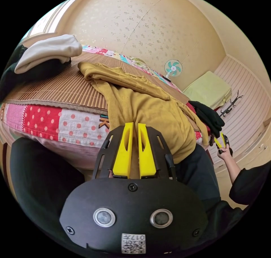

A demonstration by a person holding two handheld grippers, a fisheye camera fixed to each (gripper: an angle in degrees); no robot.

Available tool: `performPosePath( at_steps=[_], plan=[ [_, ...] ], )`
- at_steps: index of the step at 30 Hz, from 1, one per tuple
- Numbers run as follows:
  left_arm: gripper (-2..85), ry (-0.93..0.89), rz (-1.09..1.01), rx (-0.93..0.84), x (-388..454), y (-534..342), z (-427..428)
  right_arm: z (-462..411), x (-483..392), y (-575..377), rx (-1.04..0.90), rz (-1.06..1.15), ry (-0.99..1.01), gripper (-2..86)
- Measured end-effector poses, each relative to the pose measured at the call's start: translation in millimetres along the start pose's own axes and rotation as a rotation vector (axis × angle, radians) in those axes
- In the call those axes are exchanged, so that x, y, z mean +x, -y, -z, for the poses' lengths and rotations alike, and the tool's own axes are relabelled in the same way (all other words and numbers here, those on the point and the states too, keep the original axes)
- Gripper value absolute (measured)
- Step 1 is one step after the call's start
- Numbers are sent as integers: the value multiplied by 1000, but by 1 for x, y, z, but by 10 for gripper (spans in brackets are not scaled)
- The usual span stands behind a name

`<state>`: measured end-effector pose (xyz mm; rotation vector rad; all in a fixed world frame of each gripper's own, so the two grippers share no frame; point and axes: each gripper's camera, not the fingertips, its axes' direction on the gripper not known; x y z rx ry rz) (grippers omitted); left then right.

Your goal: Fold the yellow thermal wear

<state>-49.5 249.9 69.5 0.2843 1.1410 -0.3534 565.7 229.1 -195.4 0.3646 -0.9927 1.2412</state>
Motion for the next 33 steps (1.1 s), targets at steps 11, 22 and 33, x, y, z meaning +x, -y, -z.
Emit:
performPosePath(
  at_steps=[11, 22, 33],
  plan=[
    [38, -5, 20, -6, -39, 15, 23, -159, -67, -158, -540, 819, -823, 125],
    [38, -55, 50, -9, -72, 23, 40, -169, -88, -193, -591, 632, -345, 14],
    [33, -79, 53, -21, -82, 24, 45, -376, -270, -371, -1013, 726, 343, 35]
  ],
)
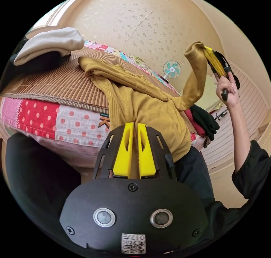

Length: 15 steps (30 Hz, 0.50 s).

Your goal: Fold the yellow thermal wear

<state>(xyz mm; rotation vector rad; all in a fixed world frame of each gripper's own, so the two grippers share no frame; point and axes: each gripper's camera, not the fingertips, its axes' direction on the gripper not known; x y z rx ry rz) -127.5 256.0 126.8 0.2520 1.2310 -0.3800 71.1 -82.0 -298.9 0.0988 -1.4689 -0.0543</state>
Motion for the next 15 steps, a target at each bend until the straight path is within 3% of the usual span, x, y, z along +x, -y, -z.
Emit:
performPosePath(
  at_steps=[2, 6, 15],
  plan=[
    [32, -32, 12, -2, -5, -1, 0, -39, 4, -7, -61, 7, 6, 57],
    [31, -76, 38, -9, -10, -3, -2, -46, 32, -62, 23, -51, -110, 77],
    [27, -58, 52, -16, 12, -14, -22, -52, 120, -234, -192, -312, -590, 70]
  ],
)
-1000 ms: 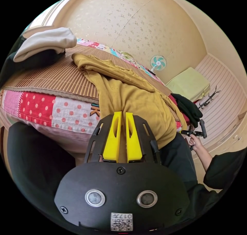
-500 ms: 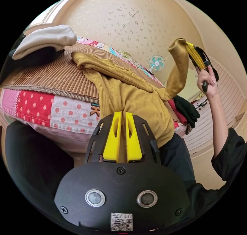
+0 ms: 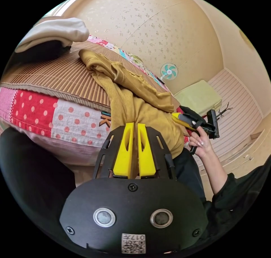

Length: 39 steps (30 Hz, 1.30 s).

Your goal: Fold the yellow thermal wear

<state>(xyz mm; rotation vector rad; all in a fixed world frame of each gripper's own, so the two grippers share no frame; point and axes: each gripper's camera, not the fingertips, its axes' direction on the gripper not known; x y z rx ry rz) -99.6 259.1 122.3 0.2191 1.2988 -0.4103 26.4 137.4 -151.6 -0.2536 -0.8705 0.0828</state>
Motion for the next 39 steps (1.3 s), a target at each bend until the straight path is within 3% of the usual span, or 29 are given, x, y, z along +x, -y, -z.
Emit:
performPosePath(
  at_steps=[4, 9, 13, 15, 19, 23, 26, 34, 39],
  plan=[
    [33, 164, -91, -5, 49, -9, -10, -1, 3, -47, 71, 62, -97, 39],
    [42, 287, -231, 138, 105, -31, -6, -3, 4, -50, 133, 56, -194, 22],
    [8, 403, -285, -133, 121, -3, -77, -44, 13, -33, 52, 30, -285, 9],
    [2, 472, -314, -132, 133, 15, -90, -58, 16, -20, 70, 54, -245, 7],
    [-4, 612, -381, -205, 148, 70, -157, -90, 11, 35, -85, 112, -254, 4],
    [-8, 860, -447, -282, 161, 124, -240, -127, -1, 74, -93, 235, -313, 4],
    [-8, 903, -399, -349, 164, 138, -261, -142, 6, 101, -109, 213, -313, 4],
    [-8, 959, -481, -223, 192, 109, -262, -169, 20, 160, -101, 208, -360, 5],
    [1, 866, -422, -113, 196, 105, -224, -167, 36, 178, -93, 171, -330, 5]
  ],
)
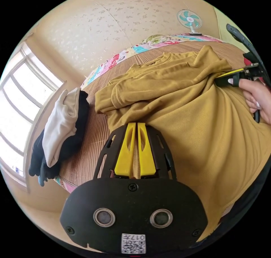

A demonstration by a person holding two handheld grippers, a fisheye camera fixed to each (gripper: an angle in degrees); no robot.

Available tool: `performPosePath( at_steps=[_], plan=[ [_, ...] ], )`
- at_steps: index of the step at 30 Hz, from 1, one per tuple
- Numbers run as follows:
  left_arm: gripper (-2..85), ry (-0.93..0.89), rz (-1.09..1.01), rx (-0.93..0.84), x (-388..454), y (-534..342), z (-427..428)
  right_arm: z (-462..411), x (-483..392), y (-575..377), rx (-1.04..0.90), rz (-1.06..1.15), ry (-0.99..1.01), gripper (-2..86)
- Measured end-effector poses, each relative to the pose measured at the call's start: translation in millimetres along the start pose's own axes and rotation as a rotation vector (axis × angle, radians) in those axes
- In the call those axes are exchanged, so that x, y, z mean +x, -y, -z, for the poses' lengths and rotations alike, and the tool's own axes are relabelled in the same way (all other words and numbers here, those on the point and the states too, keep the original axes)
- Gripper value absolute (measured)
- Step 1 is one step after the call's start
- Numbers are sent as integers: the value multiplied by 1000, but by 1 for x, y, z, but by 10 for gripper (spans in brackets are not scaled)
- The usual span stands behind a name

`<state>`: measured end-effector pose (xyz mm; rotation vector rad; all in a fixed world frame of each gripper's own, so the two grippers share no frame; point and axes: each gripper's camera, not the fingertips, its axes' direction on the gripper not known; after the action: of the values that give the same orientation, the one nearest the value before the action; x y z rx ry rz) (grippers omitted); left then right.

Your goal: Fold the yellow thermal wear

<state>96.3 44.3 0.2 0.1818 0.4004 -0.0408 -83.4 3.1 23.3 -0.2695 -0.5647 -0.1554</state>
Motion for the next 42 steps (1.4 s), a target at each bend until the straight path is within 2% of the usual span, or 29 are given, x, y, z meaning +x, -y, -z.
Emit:
performPosePath(
  at_steps=[3, 5, 8, 10, 14, 17, 18, 20, 22, 24, 25, 26, 29, 30, 31, 33, 35, 37, 39, 41, 42],
  plan=[
    [13, -310, 222, 42, -71, -28, 26, 4, 12, 1, 11, -11, 33, 4],
    [35, -531, 384, 56, -119, -80, 47, 7, 21, 3, 12, -18, 54, 4],
    [84, -778, 376, 206, -148, -158, 99, 11, 38, 7, 10, -41, 109, 4],
    [101, -788, 395, 151, -157, -190, 123, 14, 55, 10, 7, -69, 175, 4],
    [145, -696, 362, -151, -159, -212, 126, 17, 101, 12, 10, -150, 386, 3],
    [148, -796, 322, -202, -154, -194, 110, 23, 113, 14, 20, -158, 422, 3],
    [144, -777, 305, -210, -152, -189, 108, 24, 113, 15, 20, -157, 419, 3],
    [130, -715, 229, -334, -133, -170, 90, 32, 115, 17, 24, -152, 405, 3],
    [101, -784, 188, -377, -120, -163, 80, 38, 115, 18, 17, -154, 393, 3],
    [56, -849, 194, -343, -121, -163, 85, 49, 103, 24, -27, -89, 318, 3],
    [38, -871, 201, -324, -126, -165, 95, 60, 86, 30, -75, 12, 218, 4],
    [35, -889, 200, -301, -134, -167, 108, 71, 65, 35, -140, 135, 84, 4],
    [30, -914, 207, -220, -163, -177, 150, 104, 41, 21, -298, 359, -35, 6],
    [30, -926, 213, -202, -171, -179, 158, 117, 43, 12, -269, 367, -33, 6],
    [29, -951, 231, -164, -188, -185, 173, 149, 51, -11, -160, 365, -17, 8],
    [29, -986, 276, -116, -213, -193, 191, 194, 76, -51, -19, 298, 13, 13],
    [29, -1011, 326, -56, -243, -202, 209, 228, 125, -107, 55, 85, 46, 24],
    [30, -993, 332, -26, -257, -207, 217, 231, 159, -145, 19, -38, 100, 46],
    [30, -988, 342, -36, -265, -209, 218, 219, 190, -177, -61, -158, 193, 106],
    [30, -1011, 362, -47, -271, -210, 220, 213, 219, -212, -13, -260, 423, 138],
    [30, -1018, 367, -44, -273, -211, 222, 210, 223, -217, -8, -280, 474, 139]
  ],
)
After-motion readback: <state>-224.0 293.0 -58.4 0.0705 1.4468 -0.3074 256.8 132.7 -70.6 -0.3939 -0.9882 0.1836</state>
